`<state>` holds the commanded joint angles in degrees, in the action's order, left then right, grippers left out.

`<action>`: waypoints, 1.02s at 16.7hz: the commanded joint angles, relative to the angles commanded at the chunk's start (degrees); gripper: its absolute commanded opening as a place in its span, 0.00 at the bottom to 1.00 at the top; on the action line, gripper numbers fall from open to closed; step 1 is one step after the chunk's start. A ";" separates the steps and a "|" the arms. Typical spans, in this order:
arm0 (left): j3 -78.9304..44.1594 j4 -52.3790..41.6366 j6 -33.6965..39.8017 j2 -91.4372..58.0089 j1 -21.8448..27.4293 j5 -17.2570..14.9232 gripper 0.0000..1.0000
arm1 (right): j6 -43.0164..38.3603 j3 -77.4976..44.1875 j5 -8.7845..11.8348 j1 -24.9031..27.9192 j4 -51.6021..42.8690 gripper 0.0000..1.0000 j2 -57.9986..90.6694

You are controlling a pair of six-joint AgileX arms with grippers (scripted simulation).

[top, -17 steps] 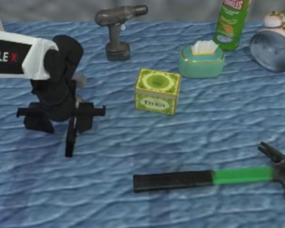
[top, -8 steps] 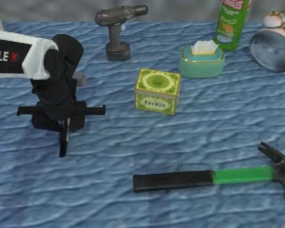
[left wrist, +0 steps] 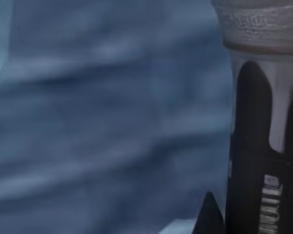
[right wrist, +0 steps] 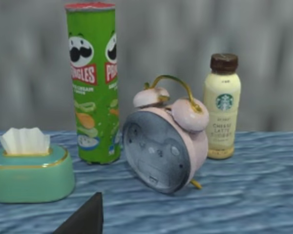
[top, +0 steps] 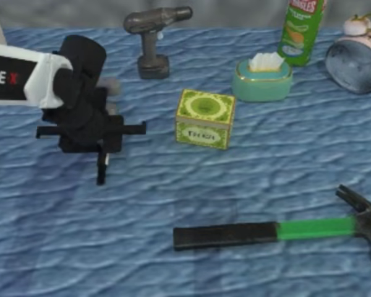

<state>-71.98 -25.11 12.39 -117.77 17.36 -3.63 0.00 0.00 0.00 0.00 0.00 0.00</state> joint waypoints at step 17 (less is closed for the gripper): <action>20.96 72.08 -13.32 18.78 -2.99 -27.87 0.00 | 0.00 0.00 0.00 0.00 0.00 1.00 0.00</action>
<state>-51.02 46.97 -0.93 -98.98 14.37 -31.50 0.00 0.00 0.00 0.00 0.00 0.00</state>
